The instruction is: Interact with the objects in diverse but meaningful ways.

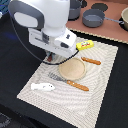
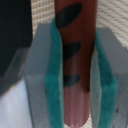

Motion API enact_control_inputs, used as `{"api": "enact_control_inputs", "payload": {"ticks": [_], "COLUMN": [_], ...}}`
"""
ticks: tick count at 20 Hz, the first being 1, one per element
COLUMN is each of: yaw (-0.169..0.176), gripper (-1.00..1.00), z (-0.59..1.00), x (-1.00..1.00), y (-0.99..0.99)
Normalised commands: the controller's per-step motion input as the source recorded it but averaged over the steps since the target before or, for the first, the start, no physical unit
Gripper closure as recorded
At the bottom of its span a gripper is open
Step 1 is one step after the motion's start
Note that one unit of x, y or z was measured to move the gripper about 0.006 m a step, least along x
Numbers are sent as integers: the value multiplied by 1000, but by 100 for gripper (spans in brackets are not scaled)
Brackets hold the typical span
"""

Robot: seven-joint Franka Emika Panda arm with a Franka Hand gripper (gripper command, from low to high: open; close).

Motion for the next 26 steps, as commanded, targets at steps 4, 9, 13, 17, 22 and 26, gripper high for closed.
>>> {"api": "enact_control_inputs", "payload": {"ticks": [4, 9, 13, 17, 22, 26], "yaw": [0, 0, -36, -102, -133, -164], "gripper": [-100, -100, -100, -100, -100, -100], "z": [982, 1000, 823, 566, 374, 238], "x": [-169, -49, 89, 323, 333, 310], "y": [-147, -189, -467, -627, -617, -520]}}
